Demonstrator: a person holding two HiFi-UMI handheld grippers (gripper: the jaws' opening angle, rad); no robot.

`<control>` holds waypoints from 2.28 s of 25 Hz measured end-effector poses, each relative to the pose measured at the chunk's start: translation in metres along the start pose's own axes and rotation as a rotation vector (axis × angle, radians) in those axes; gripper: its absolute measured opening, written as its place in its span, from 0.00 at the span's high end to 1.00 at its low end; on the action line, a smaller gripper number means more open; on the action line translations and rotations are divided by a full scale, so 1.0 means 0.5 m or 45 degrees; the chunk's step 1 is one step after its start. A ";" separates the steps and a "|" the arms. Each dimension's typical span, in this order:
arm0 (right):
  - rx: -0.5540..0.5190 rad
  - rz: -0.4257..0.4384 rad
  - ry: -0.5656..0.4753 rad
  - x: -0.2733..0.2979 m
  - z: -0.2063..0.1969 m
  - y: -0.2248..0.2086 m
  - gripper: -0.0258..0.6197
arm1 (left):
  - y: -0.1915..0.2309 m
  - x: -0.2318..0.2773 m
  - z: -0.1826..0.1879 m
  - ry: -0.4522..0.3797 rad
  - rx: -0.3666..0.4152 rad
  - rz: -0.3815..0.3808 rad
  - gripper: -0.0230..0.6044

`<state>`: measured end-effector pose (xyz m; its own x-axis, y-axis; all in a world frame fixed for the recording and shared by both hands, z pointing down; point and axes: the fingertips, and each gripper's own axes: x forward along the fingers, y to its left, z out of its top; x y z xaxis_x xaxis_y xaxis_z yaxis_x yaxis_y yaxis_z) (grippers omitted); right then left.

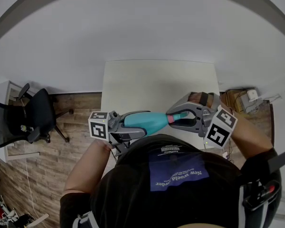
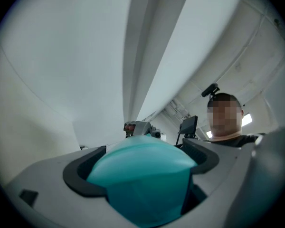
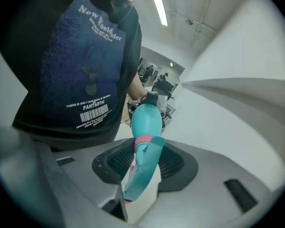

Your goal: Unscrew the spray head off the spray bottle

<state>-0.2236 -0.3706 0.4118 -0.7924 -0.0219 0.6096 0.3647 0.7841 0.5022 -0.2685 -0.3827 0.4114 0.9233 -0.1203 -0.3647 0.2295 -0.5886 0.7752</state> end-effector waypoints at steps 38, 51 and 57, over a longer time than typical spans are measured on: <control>-0.334 -0.105 0.103 -0.026 0.034 -0.027 0.76 | -0.033 -0.025 0.009 -0.218 0.010 -0.245 0.14; -0.182 -0.180 0.128 -0.059 -0.006 -0.051 0.76 | -0.037 -0.054 0.027 -0.293 0.045 -0.232 0.14; -0.038 -0.216 0.122 -0.069 -0.035 -0.062 0.76 | -0.031 -0.077 0.047 -0.333 0.065 -0.199 0.14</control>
<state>-0.1992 -0.4049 0.3861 -0.7939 -0.2122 0.5698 0.2456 0.7453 0.6198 -0.3147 -0.3879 0.4014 0.7660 -0.2227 -0.6030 0.3406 -0.6550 0.6745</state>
